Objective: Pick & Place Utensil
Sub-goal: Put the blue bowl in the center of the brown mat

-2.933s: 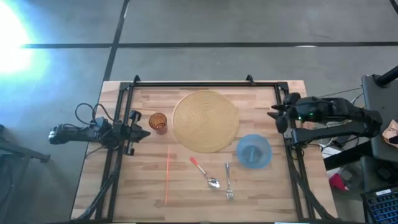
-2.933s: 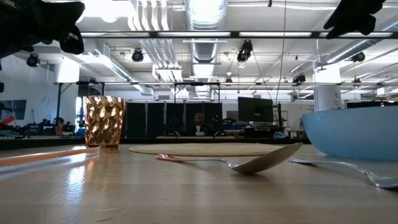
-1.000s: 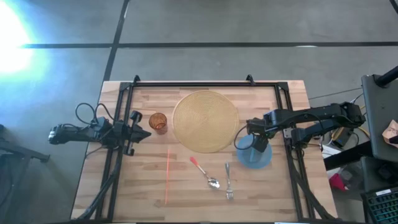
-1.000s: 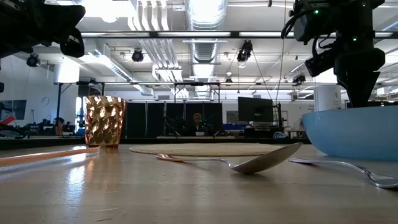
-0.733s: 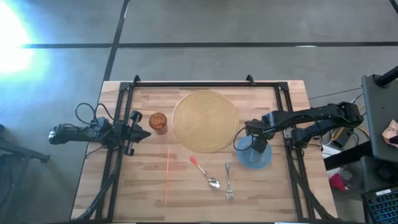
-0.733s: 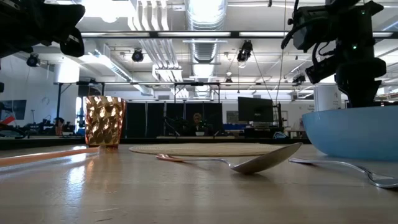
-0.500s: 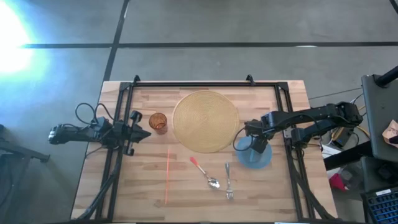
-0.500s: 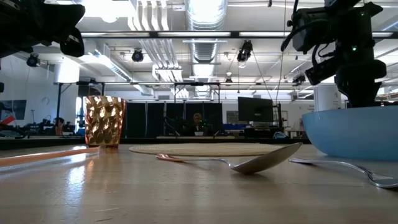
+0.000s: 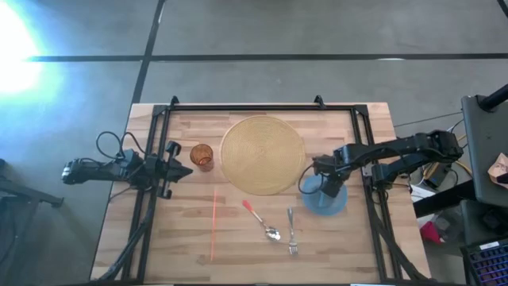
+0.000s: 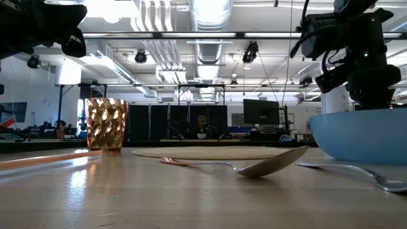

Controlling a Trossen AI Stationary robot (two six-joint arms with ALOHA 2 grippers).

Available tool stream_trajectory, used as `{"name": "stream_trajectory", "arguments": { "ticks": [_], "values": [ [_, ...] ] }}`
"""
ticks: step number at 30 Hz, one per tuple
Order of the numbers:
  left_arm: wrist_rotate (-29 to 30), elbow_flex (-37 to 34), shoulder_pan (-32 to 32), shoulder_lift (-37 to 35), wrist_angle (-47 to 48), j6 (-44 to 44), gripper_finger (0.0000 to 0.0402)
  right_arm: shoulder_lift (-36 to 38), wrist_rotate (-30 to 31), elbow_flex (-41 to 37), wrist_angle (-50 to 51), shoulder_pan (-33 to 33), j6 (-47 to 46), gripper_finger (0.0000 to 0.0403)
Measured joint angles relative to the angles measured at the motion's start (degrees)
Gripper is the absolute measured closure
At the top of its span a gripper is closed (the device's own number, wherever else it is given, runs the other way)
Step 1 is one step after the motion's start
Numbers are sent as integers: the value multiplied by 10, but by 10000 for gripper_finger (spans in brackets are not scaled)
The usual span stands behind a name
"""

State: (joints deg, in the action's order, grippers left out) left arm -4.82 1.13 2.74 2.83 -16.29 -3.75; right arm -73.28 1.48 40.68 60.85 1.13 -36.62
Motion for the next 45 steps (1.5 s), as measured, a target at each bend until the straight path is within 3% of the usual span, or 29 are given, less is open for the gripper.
{"name": "stream_trajectory", "arguments": {
  "ticks": [9, 16, 24, 35, 42, 45],
  "values": [
    [0, 0, 0, 0, 0, -3, 399, 6, -3, -5, -1, 1, 3, 388],
    [0, -1, 1, 0, 1, 0, 399, 24, -2, 31, 5, 1, 4, 392],
    [0, -4, 1, 0, 2, 7, 399, 21, 1, 122, 6, 11, 6, 392],
    [0, -4, 0, 0, 0, -3, 399, -22, 2, 273, 3, 116, 63, 392],
    [5, -4, 0, 0, 0, -8, 399, -91, -3, 362, 10, 205, 92, 392],
    [7, -4, 0, 0, 0, -9, 399, -136, -39, 404, 36, 243, 99, 392]
  ]
}}
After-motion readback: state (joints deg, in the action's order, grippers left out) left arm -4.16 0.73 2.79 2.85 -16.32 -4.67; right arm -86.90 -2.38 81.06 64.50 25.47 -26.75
